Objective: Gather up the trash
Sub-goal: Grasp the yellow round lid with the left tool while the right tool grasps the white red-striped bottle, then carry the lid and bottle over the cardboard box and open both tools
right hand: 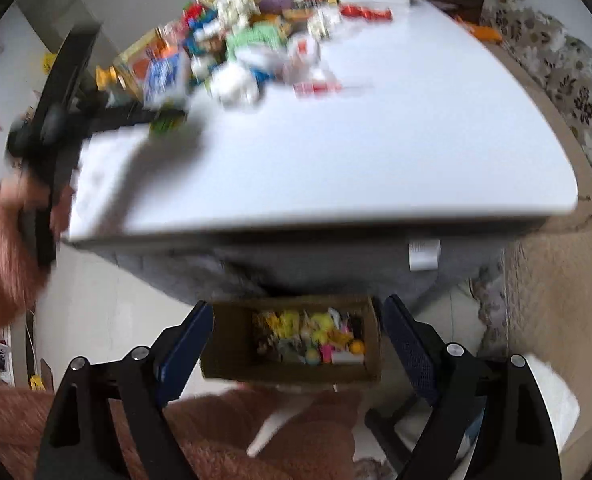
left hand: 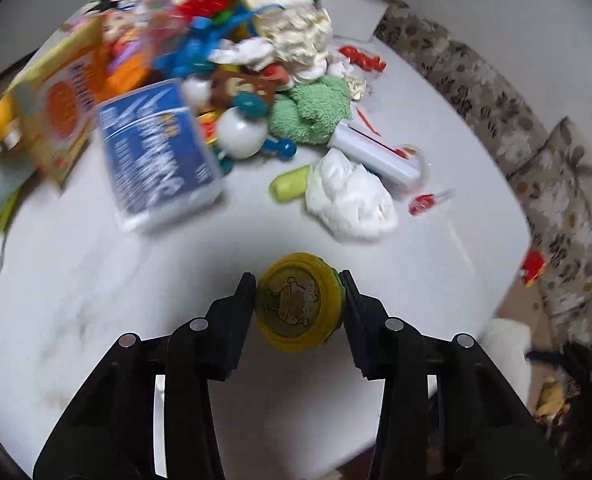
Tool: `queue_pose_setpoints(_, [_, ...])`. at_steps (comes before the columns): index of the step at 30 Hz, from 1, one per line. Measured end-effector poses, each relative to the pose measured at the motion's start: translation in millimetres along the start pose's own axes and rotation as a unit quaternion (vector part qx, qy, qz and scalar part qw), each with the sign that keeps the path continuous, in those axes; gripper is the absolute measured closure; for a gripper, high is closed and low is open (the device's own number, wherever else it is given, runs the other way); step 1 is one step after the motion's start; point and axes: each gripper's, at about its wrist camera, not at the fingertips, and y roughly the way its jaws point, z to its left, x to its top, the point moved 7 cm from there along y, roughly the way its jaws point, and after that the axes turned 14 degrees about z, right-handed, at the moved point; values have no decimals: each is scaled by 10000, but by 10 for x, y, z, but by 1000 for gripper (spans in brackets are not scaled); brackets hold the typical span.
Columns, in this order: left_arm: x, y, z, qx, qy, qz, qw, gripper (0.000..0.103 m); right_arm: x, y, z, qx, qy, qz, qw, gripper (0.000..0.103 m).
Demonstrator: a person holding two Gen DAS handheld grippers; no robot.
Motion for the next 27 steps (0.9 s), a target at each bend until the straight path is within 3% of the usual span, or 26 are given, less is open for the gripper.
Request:
queue_pose_setpoints(5, [-548,-312,138,-191,-390,-139,9990,61,715,-114,127,1,-283,-326,9991,18])
queue_pose_setpoints(9, [-889,-422,247,-253,-735,-199,9968,61,1372,-84,317,-321,-821,-617,9942,18])
queue_pose_setpoints(12, [-1123,-481,328,-138,-905,-188,9956,61,1828,31,426,-430,-1066,-597,9916,18])
queue_pose_setpoints(16, [-1359,-553,447,-145,-1278,-227,9914,61,2318,362,442,-635,-985,-266,9928,26])
queue_pose_setpoints(17, [-1404,-572,483,-155,-1360,-243,9903,61,2393,440,424,-622,-891,-135,9940,29])
queue_pose_setpoints(19, [-1453,-588,506,-139,-1456,-272,9889,61,2495,623,372,-581,-702,162,9957,46])
queue_pose_setpoints(20, [-1469,-594,512,-145,-1487,-277,9884,61,2520,697,348,-499,-629,272,9964,48])
queue_pose_setpoints(21, [-1491,-606,516,-149,-1494,-282,9883,61,2551,691,346,-484,-621,179,9967,57])
queue_pose_setpoints(27, [-1506,-602,508,-199,-1444,-265,9890,61,2624,573,286,-122,-348,145,9992,59])
